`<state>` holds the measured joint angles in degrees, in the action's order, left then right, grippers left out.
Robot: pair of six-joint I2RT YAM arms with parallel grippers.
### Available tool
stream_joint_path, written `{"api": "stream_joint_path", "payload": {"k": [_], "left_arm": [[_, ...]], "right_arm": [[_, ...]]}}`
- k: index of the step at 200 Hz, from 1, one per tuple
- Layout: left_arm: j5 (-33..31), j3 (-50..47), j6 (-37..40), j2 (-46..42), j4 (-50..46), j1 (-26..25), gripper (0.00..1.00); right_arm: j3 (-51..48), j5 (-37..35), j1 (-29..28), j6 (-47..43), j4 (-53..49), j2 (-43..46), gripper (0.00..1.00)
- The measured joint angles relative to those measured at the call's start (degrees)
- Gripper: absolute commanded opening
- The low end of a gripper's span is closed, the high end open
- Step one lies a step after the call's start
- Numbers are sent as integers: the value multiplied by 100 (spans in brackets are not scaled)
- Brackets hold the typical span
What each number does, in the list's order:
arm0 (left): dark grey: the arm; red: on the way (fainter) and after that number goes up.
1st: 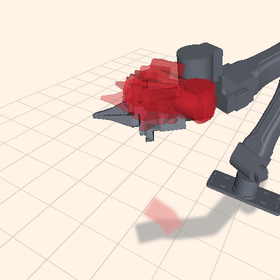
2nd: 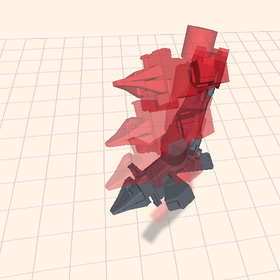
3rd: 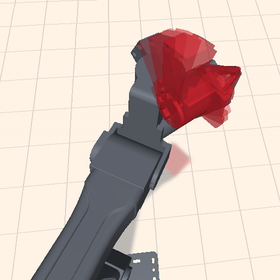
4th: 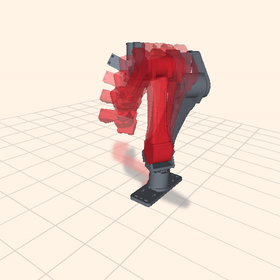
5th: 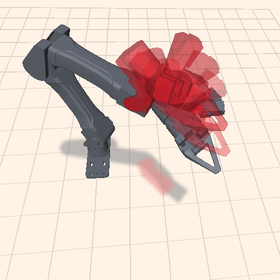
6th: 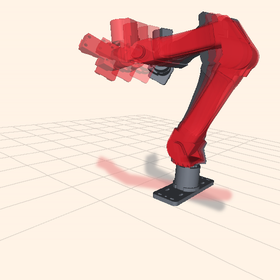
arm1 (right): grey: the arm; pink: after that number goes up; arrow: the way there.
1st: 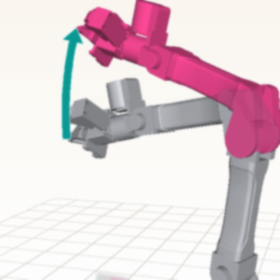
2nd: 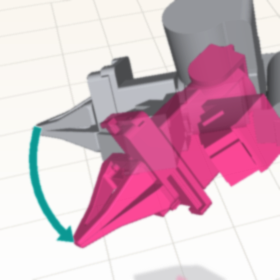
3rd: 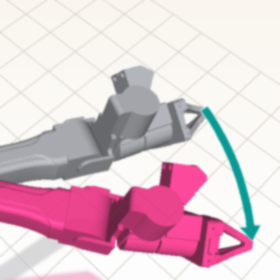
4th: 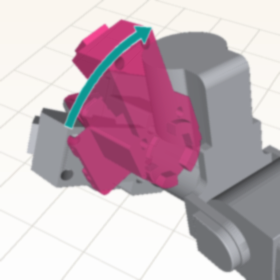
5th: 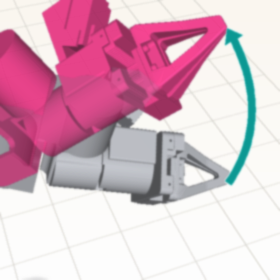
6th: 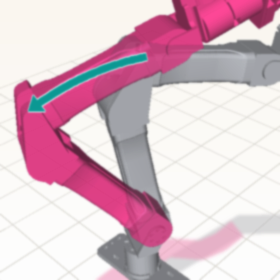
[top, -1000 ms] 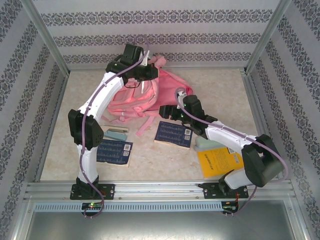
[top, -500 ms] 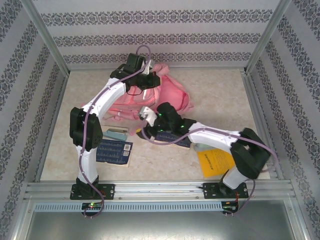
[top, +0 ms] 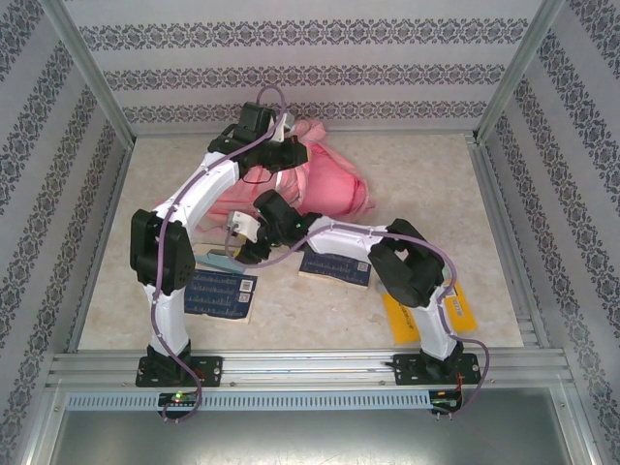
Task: Pack the student bag
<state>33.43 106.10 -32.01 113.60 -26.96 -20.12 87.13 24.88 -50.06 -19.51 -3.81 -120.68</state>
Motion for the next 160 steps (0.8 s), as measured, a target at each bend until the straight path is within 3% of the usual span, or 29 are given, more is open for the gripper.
{"api": "stream_joint_path", "payload": {"k": [22, 96, 137, 160], "left_arm": [[96, -20, -42, 4, 46, 28, 0], [264, -22, -170, 4, 133, 122, 0], [332, -24, -258, 17, 201, 155, 0], [380, -24, -299, 28, 221, 175, 0]], "right_arm": [[857, 181, 57, 2, -356, -551, 57], [1755, 249, 79, 173, -1423, -1294, 55], [2033, 31, 42, 157, -1853, -1480, 49], [2114, -9, 42, 166, -1934, -1547, 40]]}}
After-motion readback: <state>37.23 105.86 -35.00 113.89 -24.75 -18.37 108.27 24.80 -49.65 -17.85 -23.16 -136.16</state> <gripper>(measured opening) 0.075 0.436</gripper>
